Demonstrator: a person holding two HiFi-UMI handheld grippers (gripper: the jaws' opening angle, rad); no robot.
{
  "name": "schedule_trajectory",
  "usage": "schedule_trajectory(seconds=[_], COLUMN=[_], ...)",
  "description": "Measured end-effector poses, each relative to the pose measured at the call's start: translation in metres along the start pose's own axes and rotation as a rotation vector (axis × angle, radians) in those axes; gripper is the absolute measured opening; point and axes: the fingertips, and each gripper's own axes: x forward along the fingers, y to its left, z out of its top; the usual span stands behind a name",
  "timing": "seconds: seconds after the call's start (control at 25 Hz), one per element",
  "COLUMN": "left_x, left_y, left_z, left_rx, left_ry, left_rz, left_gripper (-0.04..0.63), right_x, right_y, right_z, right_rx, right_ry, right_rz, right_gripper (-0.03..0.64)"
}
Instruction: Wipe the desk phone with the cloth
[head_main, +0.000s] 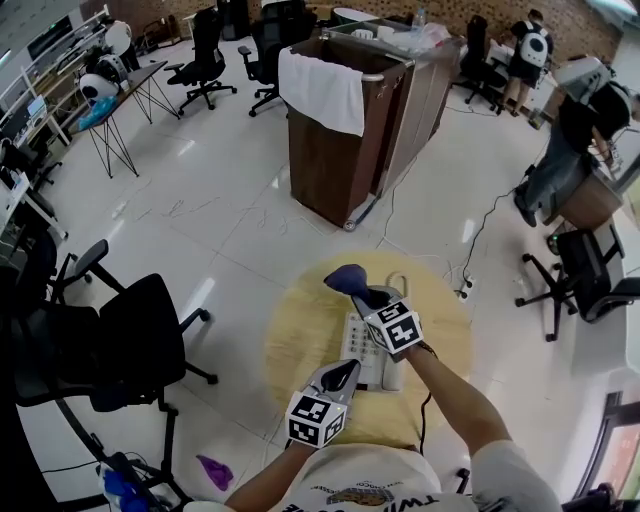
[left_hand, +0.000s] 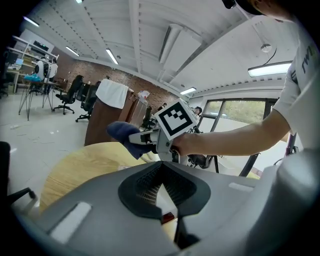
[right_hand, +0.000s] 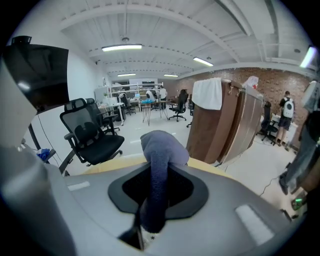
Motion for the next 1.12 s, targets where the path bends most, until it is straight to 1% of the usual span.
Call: schedule_trajectory(seconds=[0.12, 0.24, 0.4, 0.56, 0.84, 1.0, 1.12], left_x=[-0.002, -0.01, -0.024, -0.036, -0.051, -0.059, -0.062], left_y=[-0.003, -0.007, -0.007, -0.008, -0.014, -0.023, -0.027], left_z=[0.009, 0.023, 0.046, 0.06, 0.067, 0.067, 0.066], left_rx=[0.022, 0.064, 0.126, 0.17, 0.224, 0.23, 0.232], left_ry=[-0.009, -0.044, -0.101, -0.121, -0.135, -0.141, -0.144], left_rz=[-0.037, -0.066, -0.095, -0.146, -0.203, -0.25, -0.269], left_gripper=[-0.008, -0.008, -0.006, -0.006, -0.006, -0.006, -0.008], right_x=[-0.03, -0.063, -0.108, -0.145, -0.181, -0.194, -0.201], right_y=[0.005, 0.014, 0.033, 0.059, 0.1, 0.118, 0.126], right_z=[0.012, 0.018, 0.023, 0.022, 0.007, -0.005, -0.013], right_rx=[0.036, 0.074, 0.093, 0.135, 0.197, 0.251, 0.285], right_ry=[-0.073, -0.14, -0.232, -0.306, -0.375, -0.391, -0.403], right_rz=[-0.032, -0.073, -0.156, -0.226, -0.326, -0.361, -0.39], right_gripper=[0.066, 0.066, 0.066, 0.066, 0.066, 0.066, 0.064])
